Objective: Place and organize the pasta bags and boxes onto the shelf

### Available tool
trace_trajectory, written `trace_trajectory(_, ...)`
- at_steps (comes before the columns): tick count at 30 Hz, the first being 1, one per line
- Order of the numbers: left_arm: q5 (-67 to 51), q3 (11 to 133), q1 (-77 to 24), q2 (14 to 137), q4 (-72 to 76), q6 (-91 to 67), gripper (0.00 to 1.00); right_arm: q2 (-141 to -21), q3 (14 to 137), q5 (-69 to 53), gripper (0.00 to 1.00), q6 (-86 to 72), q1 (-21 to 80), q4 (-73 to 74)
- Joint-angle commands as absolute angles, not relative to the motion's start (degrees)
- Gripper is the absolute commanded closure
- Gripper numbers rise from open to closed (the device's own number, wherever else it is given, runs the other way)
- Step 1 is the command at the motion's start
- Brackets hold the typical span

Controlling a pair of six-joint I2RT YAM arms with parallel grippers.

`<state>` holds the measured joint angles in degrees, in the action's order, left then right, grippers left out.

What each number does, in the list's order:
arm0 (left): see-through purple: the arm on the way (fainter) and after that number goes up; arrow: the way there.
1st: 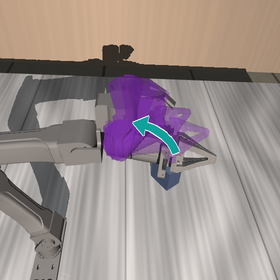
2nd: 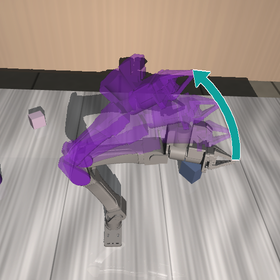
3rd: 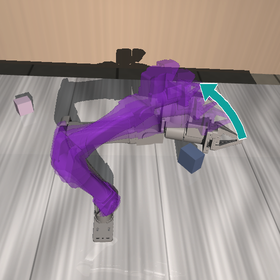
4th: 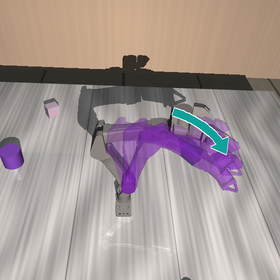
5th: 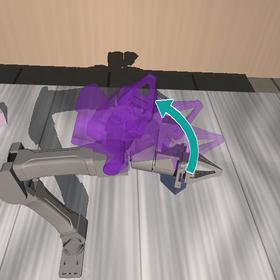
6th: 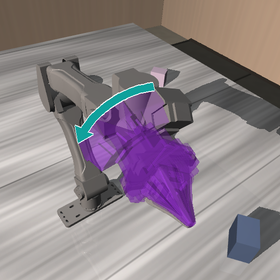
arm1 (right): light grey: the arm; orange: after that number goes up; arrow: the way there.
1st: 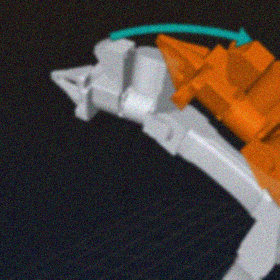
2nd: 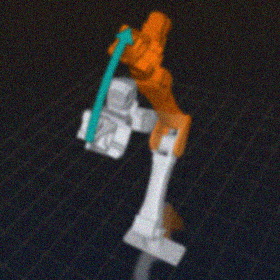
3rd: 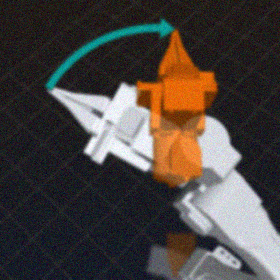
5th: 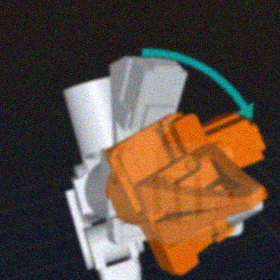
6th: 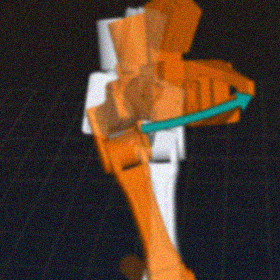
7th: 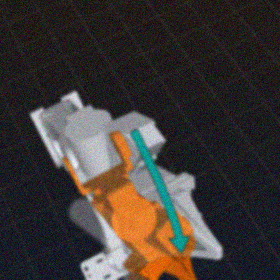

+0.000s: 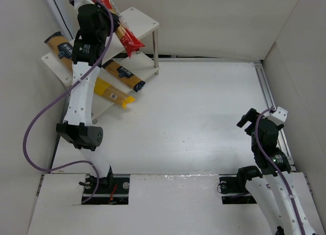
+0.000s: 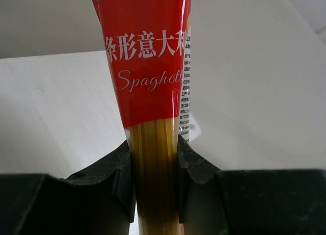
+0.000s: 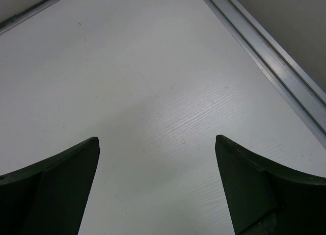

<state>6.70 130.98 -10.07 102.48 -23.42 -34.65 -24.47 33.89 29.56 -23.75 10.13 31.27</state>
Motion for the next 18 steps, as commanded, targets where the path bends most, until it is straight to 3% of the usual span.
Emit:
trace_trajectory(1,4.7,134.6,-7.5,102.3,-14.9,-38.0,1.00,-24.5,34.7,30.8,0.01,-23.1,9.9,28.3)
trace_trajectory(4,3.5,136.7,-5.7,104.3,-14.9,-38.0,0.99,-24.5,34.7,30.8,0.01,-23.1,9.9,28.3)
trace_trajectory(6,2.9,138.2,-4.3,104.9,-16.3,-38.0,0.74,-24.5,34.7,30.8,0.01,-23.1,9.9,28.8)
trace_trajectory(8,2.9,138.8,-4.3,104.9,-16.8,-37.4,0.37,-24.5,34.7,30.8,0.01,-23.1,9.9,28.8)
trace_trajectory(9,2.9,138.8,-4.3,104.9,-16.8,-37.4,0.00,-24.5,34.7,30.8,0.01,-23.1,9.9,28.8)
trace_trajectory(18,6.9,132.3,-4.3,93.7,-20.5,-32.0,0.00,-24.5,34.7,26.9,0.01,-21.0,9.9,27.3)
